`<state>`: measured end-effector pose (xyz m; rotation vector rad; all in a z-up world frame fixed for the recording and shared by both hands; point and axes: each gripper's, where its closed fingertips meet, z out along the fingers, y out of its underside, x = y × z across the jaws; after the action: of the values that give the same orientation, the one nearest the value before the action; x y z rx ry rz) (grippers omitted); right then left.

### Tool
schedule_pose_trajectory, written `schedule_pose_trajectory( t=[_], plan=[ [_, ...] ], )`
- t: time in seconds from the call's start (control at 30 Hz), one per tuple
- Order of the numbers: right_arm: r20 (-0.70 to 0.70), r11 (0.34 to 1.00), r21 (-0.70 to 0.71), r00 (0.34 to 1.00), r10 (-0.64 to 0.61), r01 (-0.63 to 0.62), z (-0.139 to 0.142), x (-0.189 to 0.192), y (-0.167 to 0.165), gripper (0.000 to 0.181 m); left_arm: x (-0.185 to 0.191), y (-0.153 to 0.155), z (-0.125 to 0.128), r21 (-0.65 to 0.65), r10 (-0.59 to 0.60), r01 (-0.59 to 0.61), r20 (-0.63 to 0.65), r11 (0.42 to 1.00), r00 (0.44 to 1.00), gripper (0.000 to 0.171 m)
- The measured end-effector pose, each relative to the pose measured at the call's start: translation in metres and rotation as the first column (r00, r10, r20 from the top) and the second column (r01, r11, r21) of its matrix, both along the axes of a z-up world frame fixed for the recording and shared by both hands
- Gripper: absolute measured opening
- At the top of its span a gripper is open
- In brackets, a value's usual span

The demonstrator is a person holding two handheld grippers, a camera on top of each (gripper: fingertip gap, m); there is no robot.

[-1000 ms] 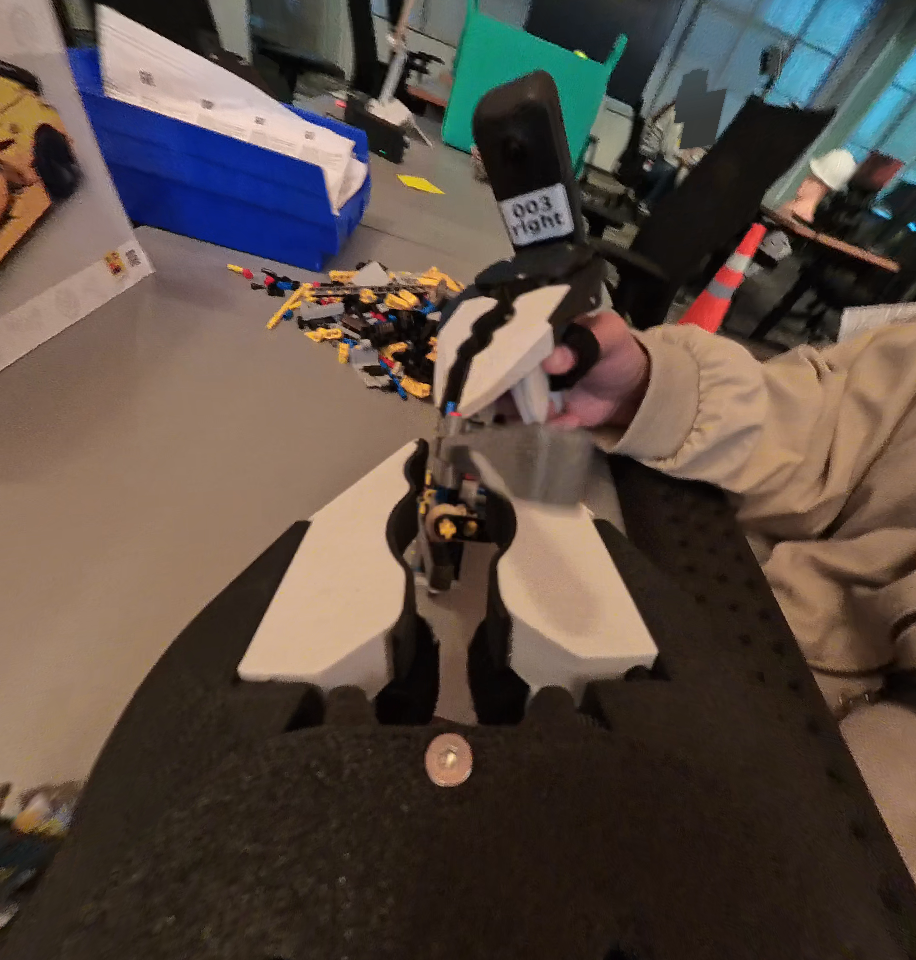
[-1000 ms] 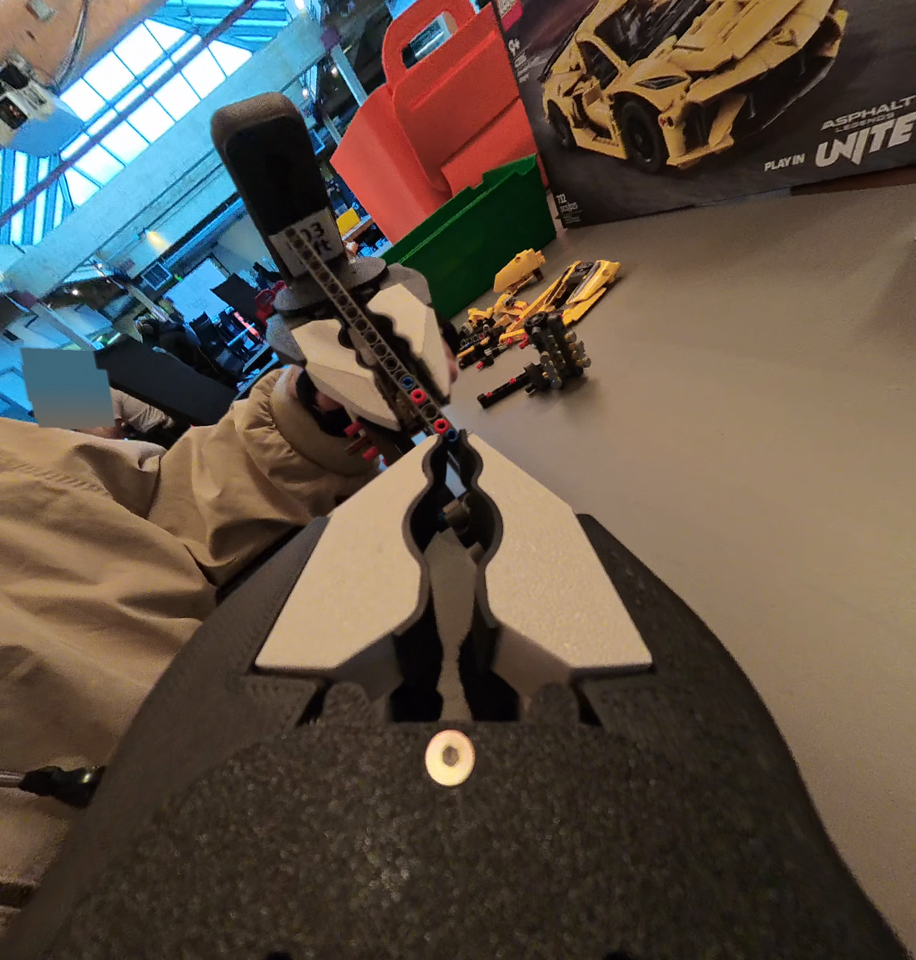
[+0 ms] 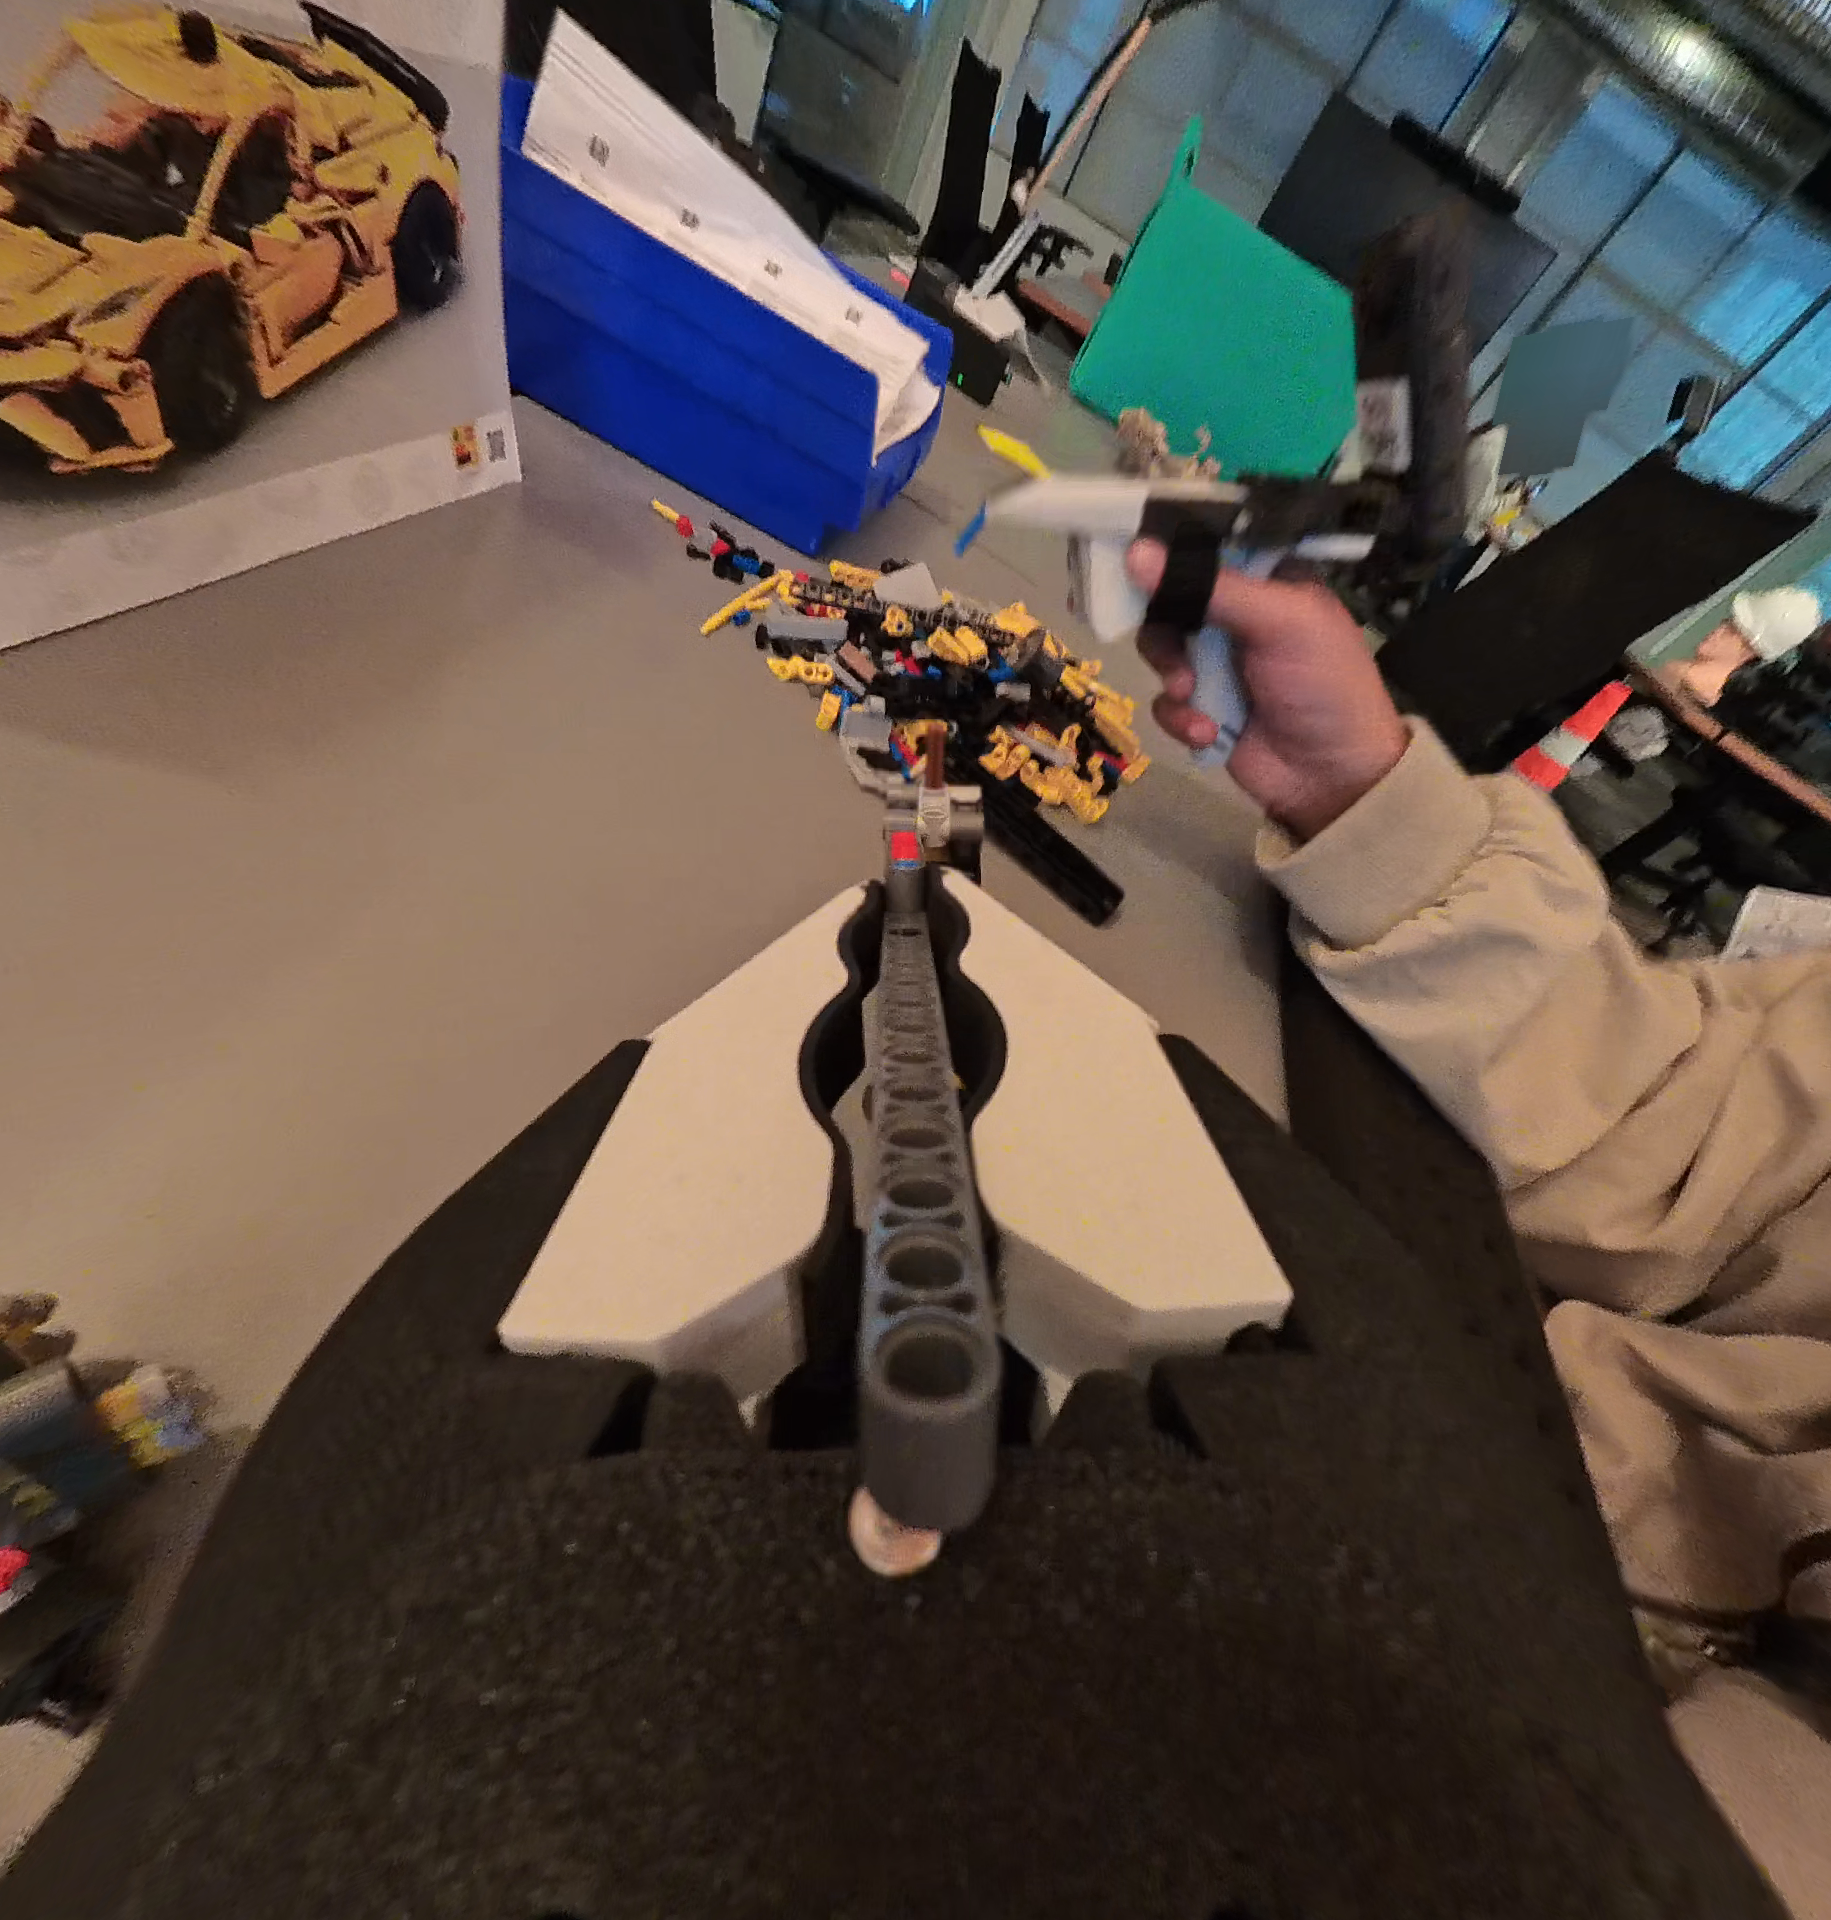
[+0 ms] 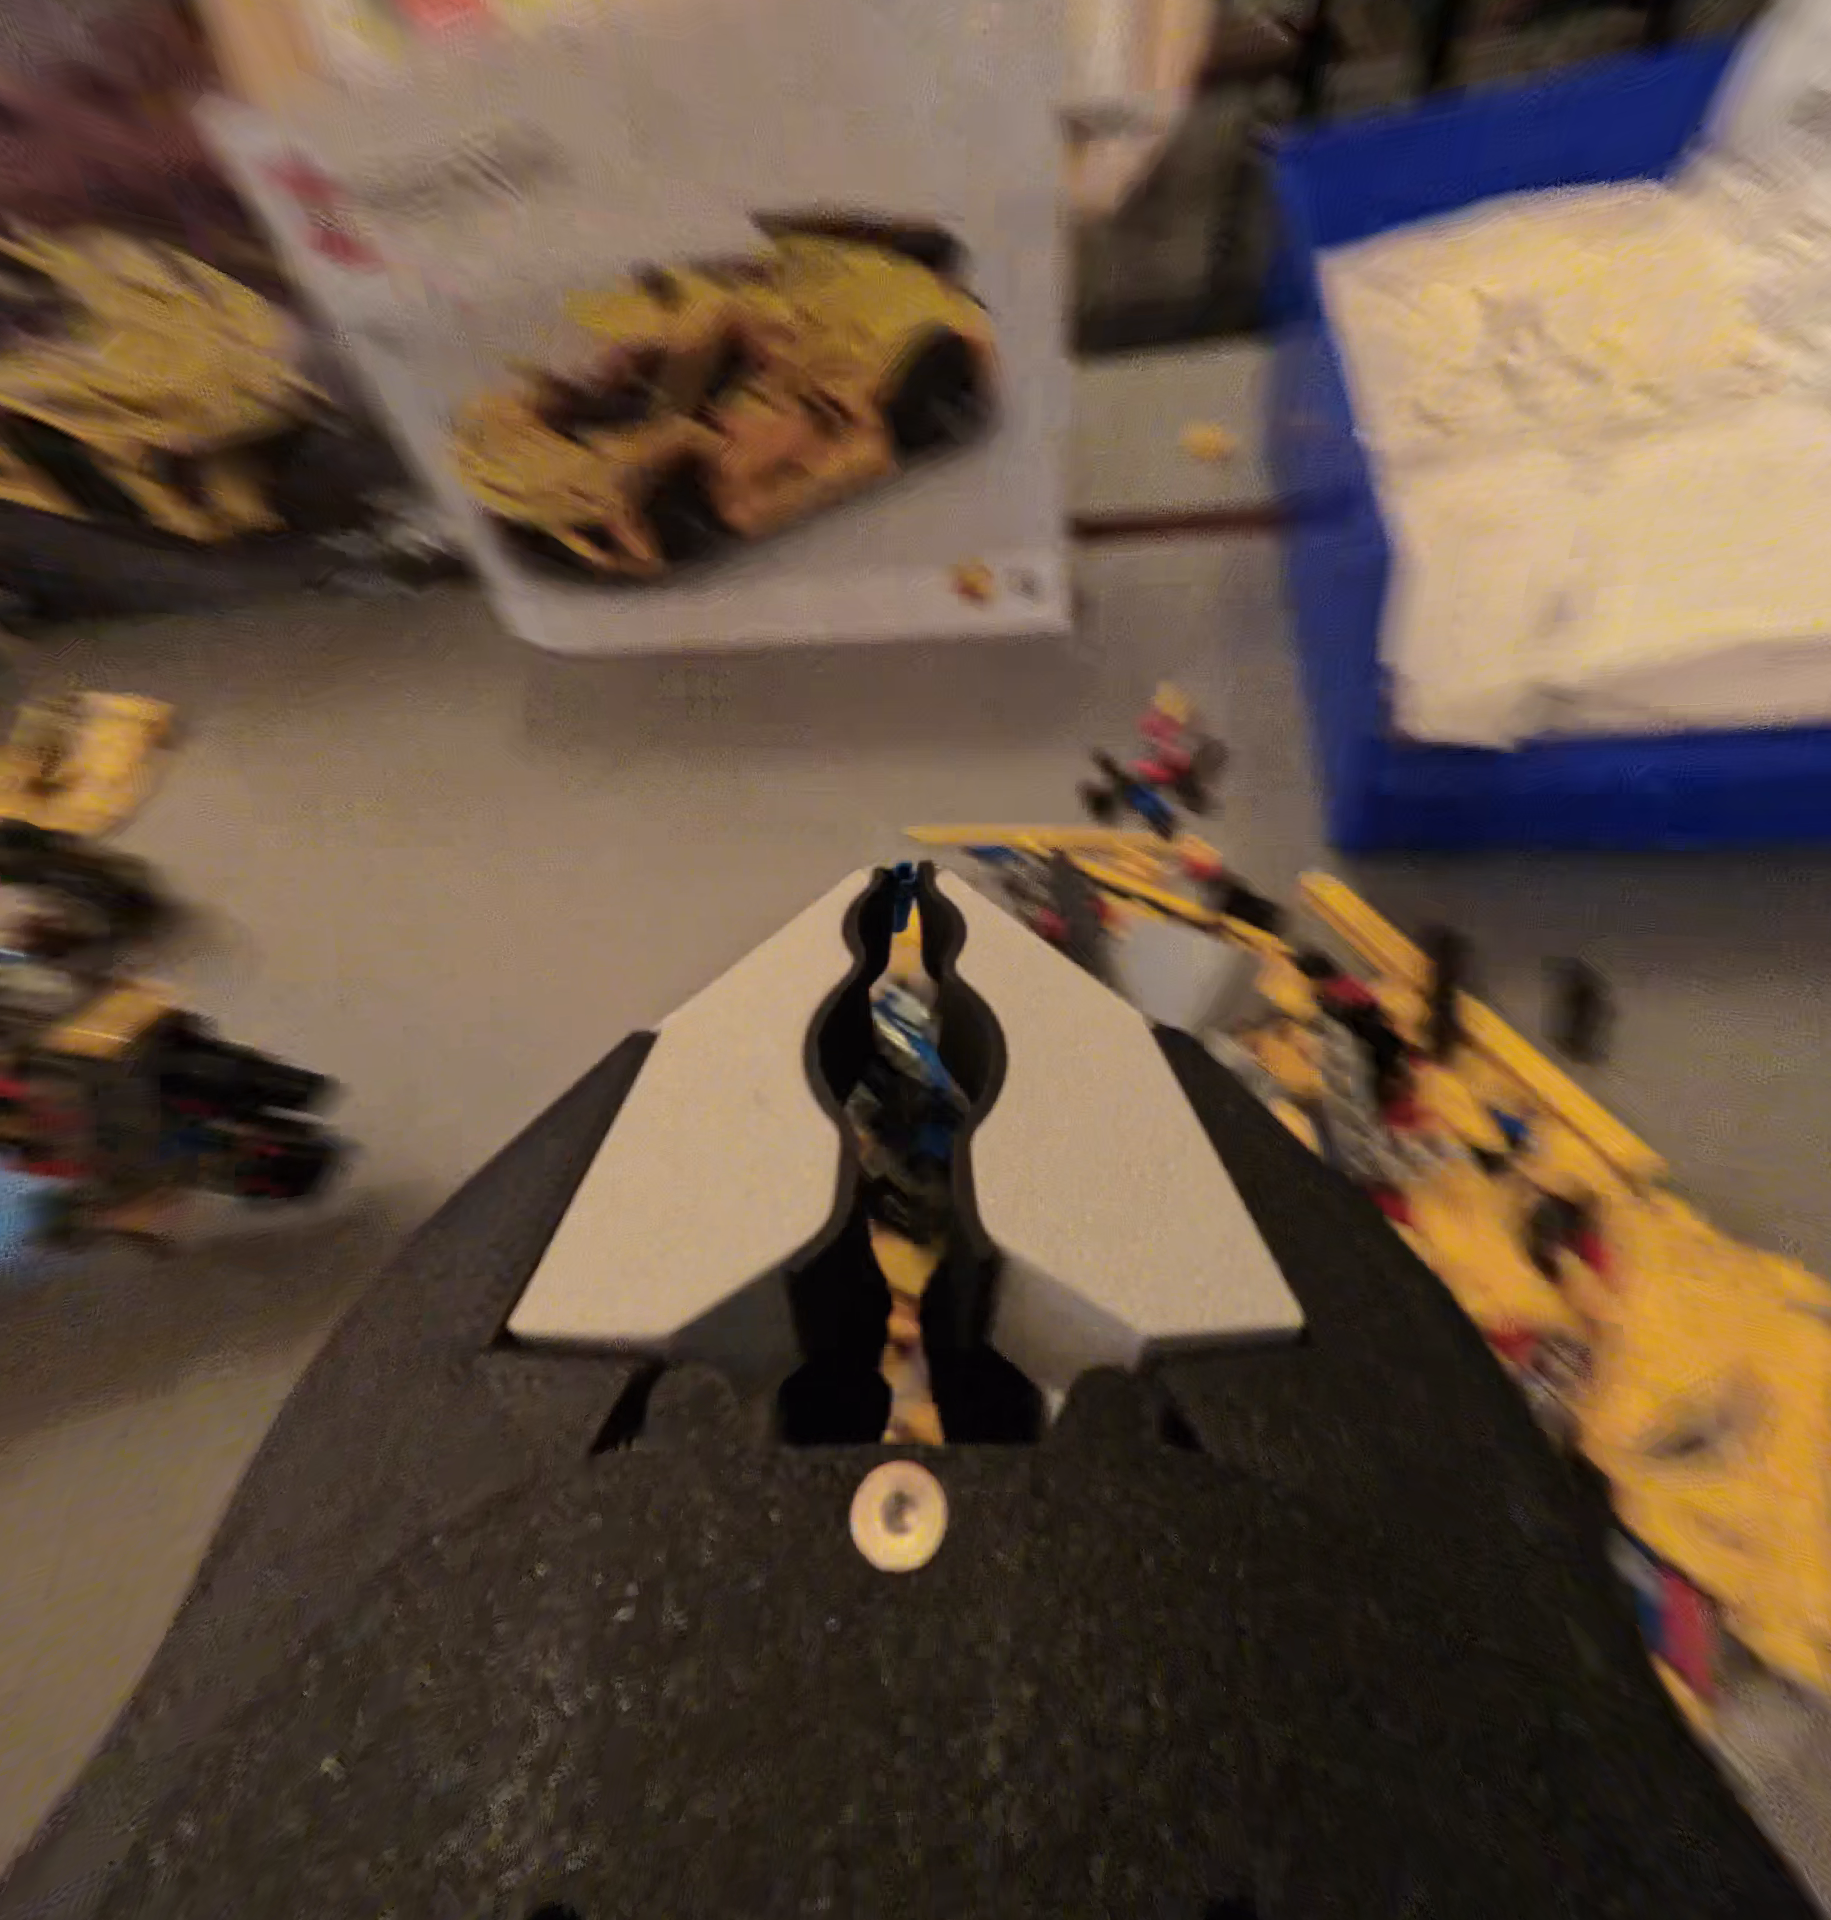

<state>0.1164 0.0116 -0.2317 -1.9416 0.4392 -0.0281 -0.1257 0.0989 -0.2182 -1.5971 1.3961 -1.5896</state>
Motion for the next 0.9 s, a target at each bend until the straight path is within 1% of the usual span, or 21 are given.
schedule_pose_trajectory(
  t=[0.03, 0.1, 0.17, 0.2, 0.33, 0.4, 0.43, 0.47, 0.5, 0.53, 0.57, 0.6, 0.63, 0.67, 0.7, 0.73, 0.77, 0.8, 0.83, 0.9],
  plan=[
    [-0.002, 0.998, -0.035, 0.999, -0.053, 0.053, -0.009, 0.012, -0.012, 0.003, 0.000, 0.000, 0.003, -0.030, -0.002, 0.003, 0.018, 1.000, 1.000, 0.007],
    [-0.059, 0.995, -0.029, 0.994, -0.097, 0.096, -0.018, 0.025, -0.021, 0.003, 0.000, 0.000, 0.008, -0.085, -0.004, 0.007, 0.042, 0.996, 0.999, 0.007],
    [-0.043, 0.983, -0.122, 0.989, -0.144, 0.138, -0.036, 0.037, -0.027, 0.009, 0.001, -0.001, 0.008, -0.091, 0.002, 0.002, 0.045, 0.996, 0.999, 0.007],
    [-0.034, 0.982, -0.135, 0.990, -0.135, 0.129, -0.038, 0.037, -0.027, 0.009, 0.002, -0.001, 0.007, -0.078, 0.003, -0.001, 0.037, 0.997, 0.999, 0.007],
    [0.025, 0.993, -0.057, 0.995, -0.099, 0.101, -0.025, 0.029, -0.023, 0.014, 0.002, 0.006, 0.002, -0.028, 0.056, -0.056, 0.012, 0.998, 0.998, 0.008],
    [0.070, 0.999, -0.010, 0.997, -0.032, 0.033, -0.013, 0.012, -0.021, 0.024, 0.001, 0.006, 0.002, -0.008, 0.059, -0.059, 0.006, 0.998, 0.998, 0.008],
    [0.056, 0.999, -0.053, 0.998, 0.013, -0.010, -0.016, -0.003, -0.025, 0.026, 0.002, 0.007, 0.002, 0.002, 0.062, -0.062, 0.007, 0.998, 0.998, 0.007],
    [0.021, 0.989, -0.121, 0.996, 0.087, -0.084, -0.023, -0.025, -0.029, 0.026, 0.002, 0.007, 0.002, 0.014, 0.065, -0.065, 0.004, 0.998, 0.998, 0.007],
    [-0.028, 0.973, -0.176, 0.989, 0.144, -0.147, -0.030, -0.047, -0.033, 0.034, 0.002, 0.005, 0.001, 0.026, 0.062, -0.062, -0.002, 0.998, 0.998, 0.007],
    [-0.082, 0.958, -0.211, 0.980, 0.179, -0.193, -0.036, -0.069, -0.035, 0.049, 0.003, 0.004, 0.000, 0.034, 0.057, -0.056, -0.009, 0.998, 0.998, 0.008],
    [-0.103, 0.938, -0.260, 0.972, 0.211, -0.231, -0.045, -0.090, -0.039, 0.053, 0.003, 0.001, -0.001, 0.041, 0.050, -0.049, -0.015, 0.998, 0.999, 0.008],
    [-0.063, 0.911, -0.356, 0.978, 0.200, -0.209, -0.060, -0.098, -0.046, 0.055, 0.004, -0.002, -0.002, 0.048, 0.042, -0.041, -0.020, 0.998, 0.999, 0.008],
    [0.001, 0.884, -0.440, 0.984, 0.178, -0.159, -0.073, -0.098, -0.054, 0.052, 0.005, -0.005, -0.003, 0.055, 0.033, -0.031, -0.025, 0.998, 0.999, 0.008],
    [0.072, 0.871, -0.481, 0.985, 0.155, -0.102, -0.081, -0.095, -0.057, 0.050, 0.006, -0.008, -0.004, 0.062, 0.024, -0.022, -0.031, 0.998, 0.999, 0.008],
    [0.124, 0.870, -0.489, 0.983, 0.136, -0.059, -0.086, -0.092, -0.058, 0.047, 0.006, -0.011, -0.006, 0.070, 0.016, -0.013, -0.036, 0.997, 0.999, 0.008],
    [0.137, 0.873, -0.486, 0.982, 0.130, -0.048, -0.090, -0.093, -0.056, 0.045, 0.007, -0.014, -0.006, 0.077, 0.011, -0.008, -0.038, 0.997, 0.999, 0.008],
    [0.140, 0.864, -0.502, 0.983, 0.121, -0.035, -0.093, -0.091, -0.057, 0.033, 0.007, -0.016, -0.006, 0.080, 0.008, -0.005, -0.036, 0.997, 0.999, 0.008],
    [0.147, 0.863, -0.505, 0.983, 0.113, -0.024, -0.093, -0.089, -0.059, 0.014, 0.007, -0.017, -0.006, 0.081, 0.004, -0.001, -0.035, 0.997, 0.999, 0.008],
    [0.151, 0.863, -0.504, 0.981, 0.122, -0.030, -0.091, -0.088, -0.060, 0.006, 0.007, -0.017, -0.006, 0.083, 0.003, 0.000, -0.037, 0.997, 0.999, 0.008],
    [0.153, 0.862, -0.506, 0.980, 0.127, -0.033, -0.085, -0.082, -0.066, 0.006, 0.006, -0.015, -0.004, 0.091, 0.013, -0.010, -0.035, 0.996, 0.999, 0.008]
  ],
)
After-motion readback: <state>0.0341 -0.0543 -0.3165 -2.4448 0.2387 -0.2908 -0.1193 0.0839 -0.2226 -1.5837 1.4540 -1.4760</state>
